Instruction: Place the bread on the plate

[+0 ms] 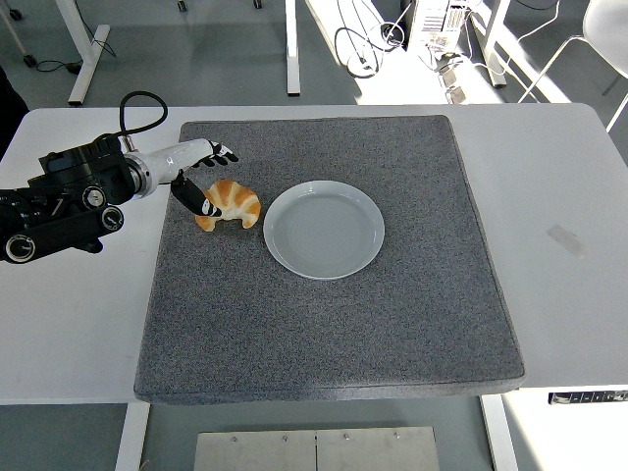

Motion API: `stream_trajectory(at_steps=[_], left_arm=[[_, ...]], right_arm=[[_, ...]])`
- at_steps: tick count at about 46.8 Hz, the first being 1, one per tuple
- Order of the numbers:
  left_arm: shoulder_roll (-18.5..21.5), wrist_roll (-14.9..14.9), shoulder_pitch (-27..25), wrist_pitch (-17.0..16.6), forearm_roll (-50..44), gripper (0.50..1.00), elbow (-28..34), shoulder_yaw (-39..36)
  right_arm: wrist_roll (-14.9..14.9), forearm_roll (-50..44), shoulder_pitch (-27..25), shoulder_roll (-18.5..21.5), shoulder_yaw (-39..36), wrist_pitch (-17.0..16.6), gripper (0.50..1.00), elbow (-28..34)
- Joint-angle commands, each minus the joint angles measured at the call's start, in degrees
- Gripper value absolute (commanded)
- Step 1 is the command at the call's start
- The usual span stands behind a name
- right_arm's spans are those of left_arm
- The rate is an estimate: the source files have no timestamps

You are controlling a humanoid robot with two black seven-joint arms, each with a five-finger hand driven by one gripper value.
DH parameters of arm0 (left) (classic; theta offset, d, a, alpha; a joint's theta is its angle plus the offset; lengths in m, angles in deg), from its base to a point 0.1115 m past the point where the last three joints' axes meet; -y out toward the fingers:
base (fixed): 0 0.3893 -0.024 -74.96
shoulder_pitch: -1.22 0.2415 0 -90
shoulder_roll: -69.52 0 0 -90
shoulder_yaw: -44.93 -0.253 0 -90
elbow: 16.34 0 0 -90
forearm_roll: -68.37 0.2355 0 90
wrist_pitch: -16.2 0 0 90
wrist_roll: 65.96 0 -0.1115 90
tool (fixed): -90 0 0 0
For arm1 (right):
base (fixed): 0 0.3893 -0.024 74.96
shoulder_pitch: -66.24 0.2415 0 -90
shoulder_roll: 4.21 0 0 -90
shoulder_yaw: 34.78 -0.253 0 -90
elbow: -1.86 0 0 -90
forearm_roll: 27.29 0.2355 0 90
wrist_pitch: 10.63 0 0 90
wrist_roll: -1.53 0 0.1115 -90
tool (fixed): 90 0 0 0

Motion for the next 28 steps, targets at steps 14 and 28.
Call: stream_trajectory(at_steps=[14,28], left_arm=[[-1.01,0.09,0.92,-0.46,2.4,0.877,-1.27,-0.04],[-3.21,0.79,2.15,-0.46,2.31,0.843,-4.35,-0.04]], right_arm=[[0.0,0.0,0.0,0.0,0.0,-0.01,1.0,0.0],[0.0,0.0,0.0,0.0,0.0,-0.01,1.0,0.0]])
